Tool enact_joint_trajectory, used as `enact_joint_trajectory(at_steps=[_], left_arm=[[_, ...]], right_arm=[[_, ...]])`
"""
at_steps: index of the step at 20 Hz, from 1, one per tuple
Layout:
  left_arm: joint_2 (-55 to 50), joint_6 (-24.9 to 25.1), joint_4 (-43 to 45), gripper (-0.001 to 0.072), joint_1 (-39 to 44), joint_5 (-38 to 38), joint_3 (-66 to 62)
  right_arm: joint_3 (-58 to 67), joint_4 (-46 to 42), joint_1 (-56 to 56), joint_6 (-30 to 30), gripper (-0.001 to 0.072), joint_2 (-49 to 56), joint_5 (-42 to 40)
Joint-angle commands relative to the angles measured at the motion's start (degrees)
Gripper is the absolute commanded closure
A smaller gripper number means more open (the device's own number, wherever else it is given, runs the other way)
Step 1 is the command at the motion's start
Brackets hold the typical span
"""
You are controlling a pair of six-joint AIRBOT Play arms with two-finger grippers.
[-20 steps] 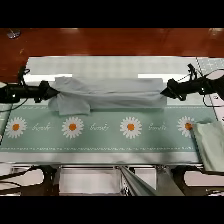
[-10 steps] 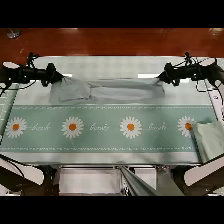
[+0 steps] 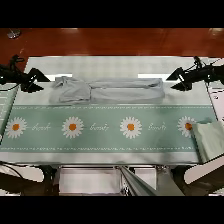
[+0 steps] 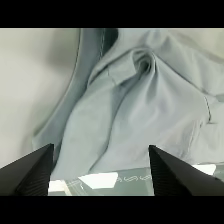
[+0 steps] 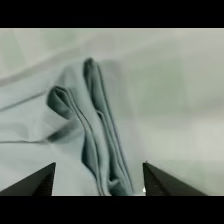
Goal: Fold the shirts.
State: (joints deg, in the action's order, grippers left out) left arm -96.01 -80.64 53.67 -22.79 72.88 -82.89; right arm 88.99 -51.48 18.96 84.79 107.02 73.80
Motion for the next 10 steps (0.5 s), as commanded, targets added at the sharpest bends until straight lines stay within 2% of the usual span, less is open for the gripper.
enact_joint_trajectory(at_steps=[1,3,7,8,10], left_arm=[[12.61,1.07,1.38,0.0007,0.39,-14.58,11.69],[21.00,2.19,0.31,0.0007,3.69,-21.40,19.54],[27.89,3.02,0.28,0.0008,11.50,-20.94,24.28],[27.67,3.02,0.26,0.0008,13.66,-20.85,24.15],[26.86,3.04,0.26,0.0013,18.08,-21.33,24.02]], right_arm=[[-2.45,-3.85,-0.66,0.87,0.0089,0.90,3.08],[-2.45,-1.49,-2.84,0.24,0.0089,2.43,2.47],[-2.25,5.29,-7.15,-0.81,0.0093,3.78,-2.34],[-2.19,6.10,-8.22,-0.79,0.0185,3.76,-3.54],[-0.98,6.14,-9.29,-0.68,0.0686,3.56,-2.71]])
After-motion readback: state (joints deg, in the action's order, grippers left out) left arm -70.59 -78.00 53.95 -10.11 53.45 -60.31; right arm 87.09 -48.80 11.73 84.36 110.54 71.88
